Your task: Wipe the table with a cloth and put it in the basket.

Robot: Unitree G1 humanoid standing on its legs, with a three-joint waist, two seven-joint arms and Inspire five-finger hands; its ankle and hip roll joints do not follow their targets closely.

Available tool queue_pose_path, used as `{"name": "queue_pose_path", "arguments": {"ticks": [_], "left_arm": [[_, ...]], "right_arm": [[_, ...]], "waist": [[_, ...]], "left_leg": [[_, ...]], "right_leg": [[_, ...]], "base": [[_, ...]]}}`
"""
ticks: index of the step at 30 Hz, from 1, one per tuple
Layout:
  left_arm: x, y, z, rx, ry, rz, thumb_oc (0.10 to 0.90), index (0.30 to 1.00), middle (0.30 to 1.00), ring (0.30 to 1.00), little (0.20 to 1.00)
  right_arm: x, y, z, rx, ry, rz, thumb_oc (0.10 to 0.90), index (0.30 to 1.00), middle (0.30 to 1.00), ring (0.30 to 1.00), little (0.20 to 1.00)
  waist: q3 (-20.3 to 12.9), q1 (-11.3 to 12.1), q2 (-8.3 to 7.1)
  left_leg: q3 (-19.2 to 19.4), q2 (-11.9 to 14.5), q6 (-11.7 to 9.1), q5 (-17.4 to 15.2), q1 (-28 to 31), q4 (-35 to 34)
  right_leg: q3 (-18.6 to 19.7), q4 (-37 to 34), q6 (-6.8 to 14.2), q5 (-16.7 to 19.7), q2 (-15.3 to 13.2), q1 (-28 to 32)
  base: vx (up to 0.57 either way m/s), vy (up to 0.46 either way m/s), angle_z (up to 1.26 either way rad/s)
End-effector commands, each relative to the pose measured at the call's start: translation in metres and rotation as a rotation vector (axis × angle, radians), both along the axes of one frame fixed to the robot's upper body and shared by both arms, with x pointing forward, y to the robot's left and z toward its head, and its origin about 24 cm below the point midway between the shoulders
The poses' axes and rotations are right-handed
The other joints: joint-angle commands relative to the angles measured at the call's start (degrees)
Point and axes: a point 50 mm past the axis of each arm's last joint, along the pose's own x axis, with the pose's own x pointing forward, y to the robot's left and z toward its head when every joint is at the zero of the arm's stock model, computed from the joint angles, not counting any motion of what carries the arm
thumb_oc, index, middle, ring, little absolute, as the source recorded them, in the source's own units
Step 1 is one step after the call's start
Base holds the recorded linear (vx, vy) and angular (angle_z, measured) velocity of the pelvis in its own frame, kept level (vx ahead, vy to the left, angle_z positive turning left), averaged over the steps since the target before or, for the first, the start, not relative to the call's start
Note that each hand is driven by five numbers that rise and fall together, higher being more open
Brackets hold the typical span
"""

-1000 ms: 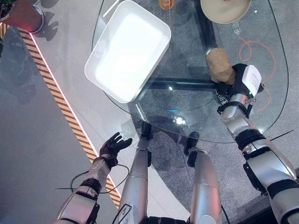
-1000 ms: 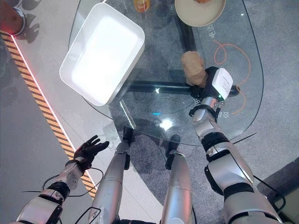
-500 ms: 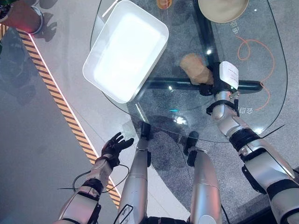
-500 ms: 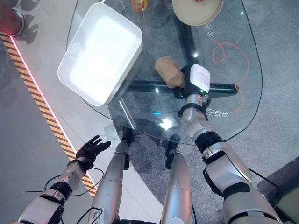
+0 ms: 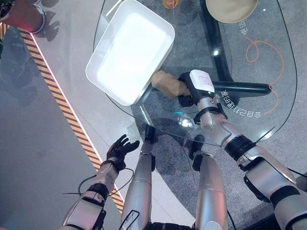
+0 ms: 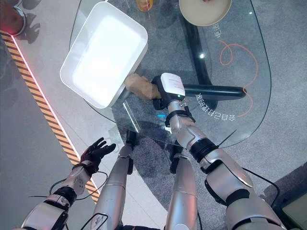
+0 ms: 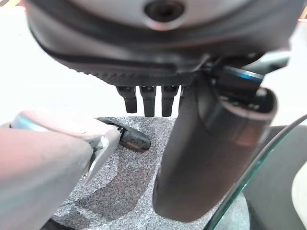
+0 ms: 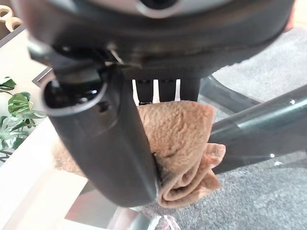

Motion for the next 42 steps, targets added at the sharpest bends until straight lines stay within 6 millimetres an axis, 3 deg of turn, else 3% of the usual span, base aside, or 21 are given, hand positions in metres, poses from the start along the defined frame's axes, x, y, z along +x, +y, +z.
{"name": "queue_pose_path", "arguments": {"ticks": [1,12,23,31,42], "left_arm": [[-0.009,0.006,-0.007,0.030,0.012,0.036,0.800,0.900,0.900,0.900,0.900],[-0.009,0.004,-0.008,0.018,0.009,0.050,0.800,0.900,0.900,0.900,0.900],[-0.003,0.020,0.004,-0.048,-0.052,0.222,0.800,0.900,0.900,0.900,0.900],[0.007,0.037,0.023,-0.129,-0.155,0.383,0.800,0.900,0.900,0.900,0.900],[0.025,0.044,0.055,-0.196,-0.300,0.471,0.800,0.900,0.900,0.900,0.900]], "right_arm": [[-0.011,0.036,0.044,0.021,-0.195,0.172,0.100,0.300,0.300,0.300,0.200],[-0.011,0.036,0.037,0.026,-0.185,0.159,0.100,0.300,0.300,0.300,0.200],[-0.015,0.040,0.027,-0.019,-0.121,0.219,0.100,0.300,0.300,0.300,0.200],[-0.019,0.051,0.020,-0.058,-0.056,0.292,0.100,0.300,0.300,0.300,0.200],[-0.024,0.062,0.018,-0.083,-0.007,0.351,0.100,0.300,0.300,0.300,0.200]], "waist": [[-1.3,-0.6,-0.36],[-1.3,-0.6,-0.18],[-1.3,-0.6,-0.57],[-1.3,-0.7,-0.72],[-1.3,-0.6,-0.93]], "left_leg": [[4.6,-6.9,6.3,-6.8,1.5,5.6],[4.8,-6.8,6.3,-6.6,1.4,5.5],[4.6,-6.9,6.4,-6.8,1.1,6.0],[4.4,-6.9,6.3,-6.8,1.0,6.4],[4.1,-6.9,6.2,-6.8,0.9,6.5]], "right_leg": [[1.0,-10.3,-0.5,6.1,5.4,3.0],[0.9,-10.2,-0.4,6.3,5.2,2.8],[0.8,-9.7,-0.3,6.1,5.0,2.4],[0.9,-9.1,-0.5,5.7,5.1,2.2],[0.8,-8.7,-0.4,5.5,5.0,2.1]], "base": [[0.00,0.000,0.00],[0.00,0.000,0.00],[0.00,0.000,0.00],[0.00,0.000,0.00],[0.00,0.000,0.00]]}}
